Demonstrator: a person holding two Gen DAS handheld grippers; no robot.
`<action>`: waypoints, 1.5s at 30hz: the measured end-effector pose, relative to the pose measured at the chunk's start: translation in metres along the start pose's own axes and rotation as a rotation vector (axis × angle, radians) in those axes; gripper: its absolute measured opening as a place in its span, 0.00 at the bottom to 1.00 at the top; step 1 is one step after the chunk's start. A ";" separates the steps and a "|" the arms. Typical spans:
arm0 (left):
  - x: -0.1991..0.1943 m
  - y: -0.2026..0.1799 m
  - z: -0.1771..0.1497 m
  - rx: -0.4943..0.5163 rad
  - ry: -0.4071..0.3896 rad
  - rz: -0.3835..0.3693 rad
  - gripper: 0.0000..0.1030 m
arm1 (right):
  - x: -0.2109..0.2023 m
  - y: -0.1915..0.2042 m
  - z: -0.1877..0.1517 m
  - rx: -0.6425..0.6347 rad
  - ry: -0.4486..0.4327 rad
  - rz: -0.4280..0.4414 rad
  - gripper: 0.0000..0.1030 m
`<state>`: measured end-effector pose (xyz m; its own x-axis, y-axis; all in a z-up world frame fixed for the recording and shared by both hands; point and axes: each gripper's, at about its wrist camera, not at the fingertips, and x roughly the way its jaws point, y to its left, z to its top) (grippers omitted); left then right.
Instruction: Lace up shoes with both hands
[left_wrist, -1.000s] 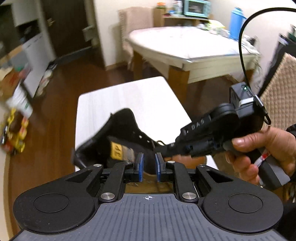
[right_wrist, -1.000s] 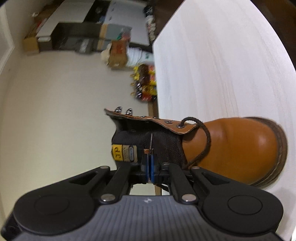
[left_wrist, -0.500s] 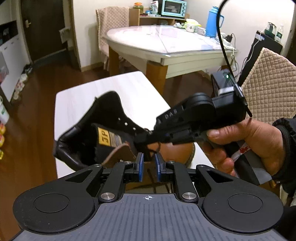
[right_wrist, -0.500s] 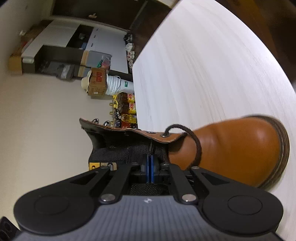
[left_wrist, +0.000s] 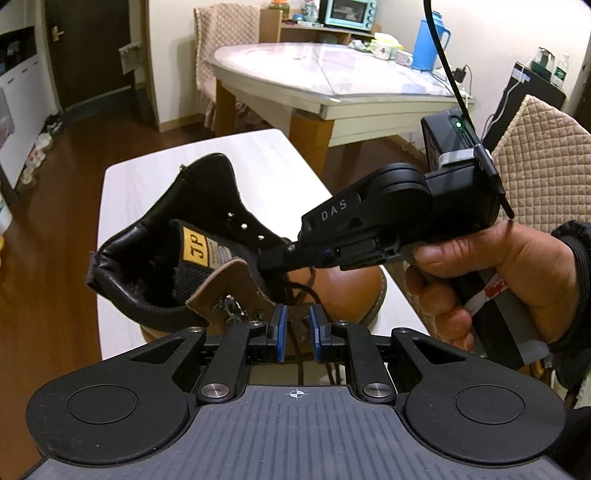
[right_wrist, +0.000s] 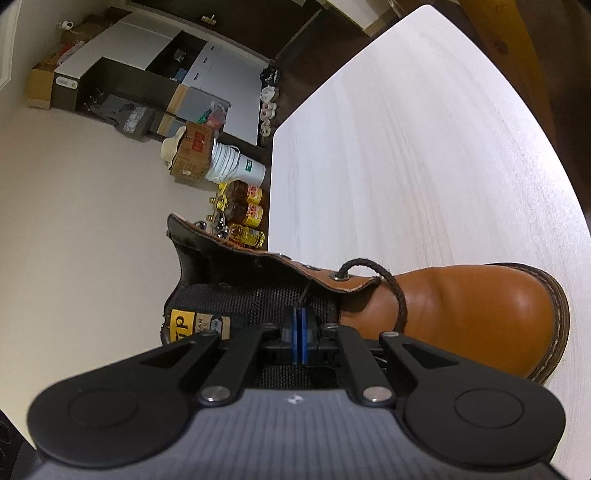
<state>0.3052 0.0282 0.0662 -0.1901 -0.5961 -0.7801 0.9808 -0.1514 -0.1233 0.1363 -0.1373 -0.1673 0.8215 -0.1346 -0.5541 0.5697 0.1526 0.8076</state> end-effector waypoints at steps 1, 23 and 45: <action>0.001 0.000 0.000 -0.002 0.002 -0.002 0.14 | 0.000 0.000 0.000 0.001 0.001 0.001 0.03; 0.003 -0.007 -0.011 -0.003 0.027 -0.010 0.14 | -0.009 -0.004 -0.003 -0.010 -0.059 0.001 0.03; 0.016 -0.046 0.006 -0.271 0.003 0.152 0.14 | 0.007 -0.053 0.082 0.043 0.183 0.152 0.17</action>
<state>0.2572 0.0212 0.0628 -0.0408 -0.5936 -0.8037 0.9741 0.1556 -0.1643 0.1098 -0.2266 -0.1969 0.8907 0.0667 -0.4497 0.4408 0.1154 0.8901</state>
